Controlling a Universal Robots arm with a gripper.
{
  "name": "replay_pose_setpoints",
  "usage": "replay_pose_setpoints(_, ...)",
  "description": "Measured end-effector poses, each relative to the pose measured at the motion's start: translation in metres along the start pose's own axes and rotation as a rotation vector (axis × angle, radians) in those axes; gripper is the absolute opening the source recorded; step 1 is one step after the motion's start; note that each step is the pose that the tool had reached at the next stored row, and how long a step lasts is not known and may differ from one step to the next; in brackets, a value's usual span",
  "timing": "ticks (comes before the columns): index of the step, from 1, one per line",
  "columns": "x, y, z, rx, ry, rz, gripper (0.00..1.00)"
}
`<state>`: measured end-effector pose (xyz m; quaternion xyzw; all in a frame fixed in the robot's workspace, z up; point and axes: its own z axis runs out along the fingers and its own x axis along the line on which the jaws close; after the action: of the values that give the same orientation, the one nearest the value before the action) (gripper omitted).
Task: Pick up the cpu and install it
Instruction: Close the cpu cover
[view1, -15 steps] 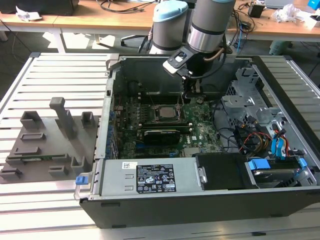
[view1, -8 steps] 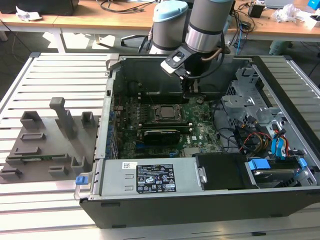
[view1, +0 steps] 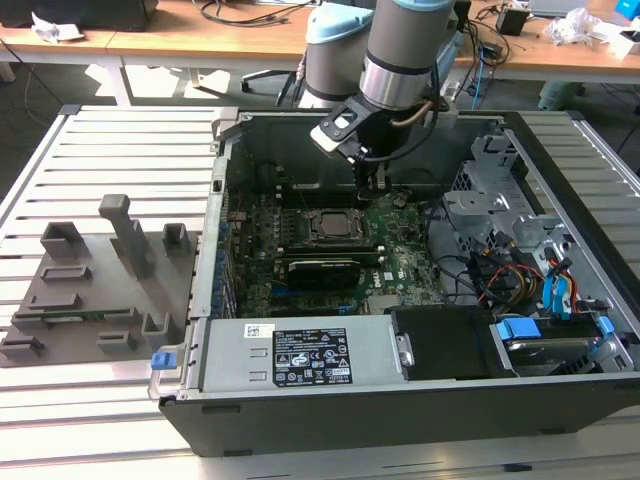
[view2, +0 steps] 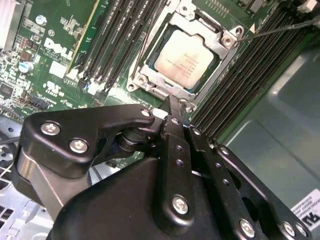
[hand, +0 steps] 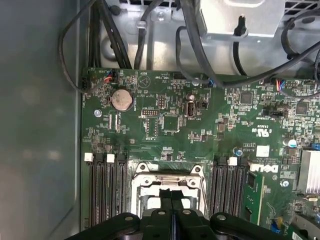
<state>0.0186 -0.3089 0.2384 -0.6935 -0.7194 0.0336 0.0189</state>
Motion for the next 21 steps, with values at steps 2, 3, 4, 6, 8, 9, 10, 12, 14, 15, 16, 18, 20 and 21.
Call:
replay_pose_setpoints(2,0.0002,-0.0034,0.0053,0.0,-0.0001,0.0,0.11)
replay_pose_setpoints(3,0.0005,-0.0089,0.0081,-0.0001,-0.0001,0.0,0.11)
replay_pose_setpoints(4,0.0006,-0.0126,0.0095,0.0,-0.0001,0.0,0.11)
replay_pose_setpoints(6,0.0011,-0.0223,0.0137,0.0,0.0,0.0,0.11)
replay_pose_setpoints(8,0.0017,-0.0313,0.0224,-0.0001,0.0001,0.0,0.11)
replay_pose_setpoints(9,0.0018,-0.0344,0.0257,0.0,-0.0001,0.0,0.11)
replay_pose_setpoints(10,0.0019,-0.0368,0.0281,0.0,-0.0001,0.0,0.11)
replay_pose_setpoints(12,0.0022,-0.0412,0.0327,0.0,-0.0001,0.0,0.11)
replay_pose_setpoints(14,0.0024,-0.045,0.0367,0.0,-0.0002,0.0,0.11)
replay_pose_setpoints(15,0.0024,-0.0461,0.0376,0.0003,-0.0008,0.0,0.11)
replay_pose_setpoints(16,0.0023,-0.0476,0.0387,0.0006,-0.0014,0.0,0.11)
replay_pose_setpoints(18,0.0025,-0.0492,0.0406,0.0005,-0.001,0.0,0.11)
replay_pose_setpoints(20,0.0024,-0.0494,0.0413,0.0007,-0.0008,0.0,0.11)
replay_pose_setpoints(21,0.0023,-0.0496,0.0413,0.0011,-0.0015,0.0,0.11)
